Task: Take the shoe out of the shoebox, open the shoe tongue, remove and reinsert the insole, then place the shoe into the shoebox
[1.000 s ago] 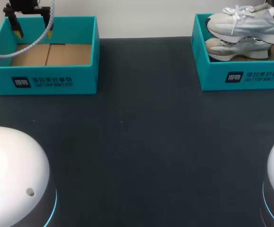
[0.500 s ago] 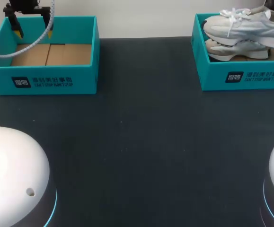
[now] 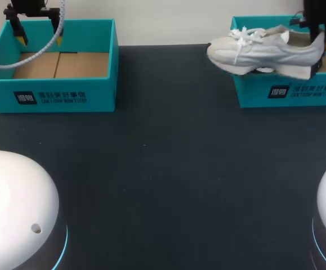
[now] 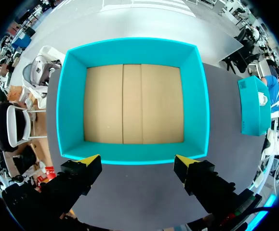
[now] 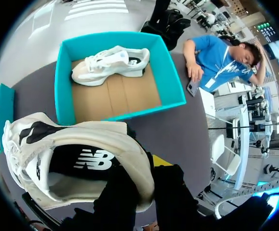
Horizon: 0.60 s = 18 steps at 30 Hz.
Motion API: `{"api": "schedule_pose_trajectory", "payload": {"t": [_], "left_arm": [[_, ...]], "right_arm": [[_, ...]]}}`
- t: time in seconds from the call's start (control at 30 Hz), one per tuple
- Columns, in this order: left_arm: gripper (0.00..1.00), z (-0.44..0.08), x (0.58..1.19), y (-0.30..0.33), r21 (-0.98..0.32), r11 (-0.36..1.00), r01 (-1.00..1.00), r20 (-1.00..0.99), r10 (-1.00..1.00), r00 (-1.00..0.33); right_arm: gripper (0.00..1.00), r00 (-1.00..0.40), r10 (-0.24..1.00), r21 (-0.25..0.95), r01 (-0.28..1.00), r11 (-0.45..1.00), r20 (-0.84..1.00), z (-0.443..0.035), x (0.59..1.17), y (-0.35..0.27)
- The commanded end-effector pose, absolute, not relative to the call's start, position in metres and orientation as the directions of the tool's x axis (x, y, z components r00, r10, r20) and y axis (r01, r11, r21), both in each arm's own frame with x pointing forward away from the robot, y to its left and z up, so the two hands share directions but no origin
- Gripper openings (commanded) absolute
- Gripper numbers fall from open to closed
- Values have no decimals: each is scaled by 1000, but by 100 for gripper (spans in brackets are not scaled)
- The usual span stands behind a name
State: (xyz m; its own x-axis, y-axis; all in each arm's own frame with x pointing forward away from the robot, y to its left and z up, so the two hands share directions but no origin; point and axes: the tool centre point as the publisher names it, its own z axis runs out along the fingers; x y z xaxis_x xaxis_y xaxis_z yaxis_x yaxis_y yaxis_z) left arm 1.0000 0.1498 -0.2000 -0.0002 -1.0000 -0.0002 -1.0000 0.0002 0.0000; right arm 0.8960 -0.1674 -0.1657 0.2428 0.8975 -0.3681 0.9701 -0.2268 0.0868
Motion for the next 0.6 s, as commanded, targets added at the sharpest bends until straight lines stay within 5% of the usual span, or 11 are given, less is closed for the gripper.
{"api": "schedule_pose_trajectory", "payload": {"t": [0.03,0.6], "left_arm": [[100,-200,1000,150,0,0,-1000,0,-1000,0],[100,-200,1000,150,0,0,-1000,0,-1000,0]], "right_arm": [[0,237,891,147,970,-193,-388,-176,850,-134],[0,151,898,83,988,-128,-412,-202,752,-27]]}}
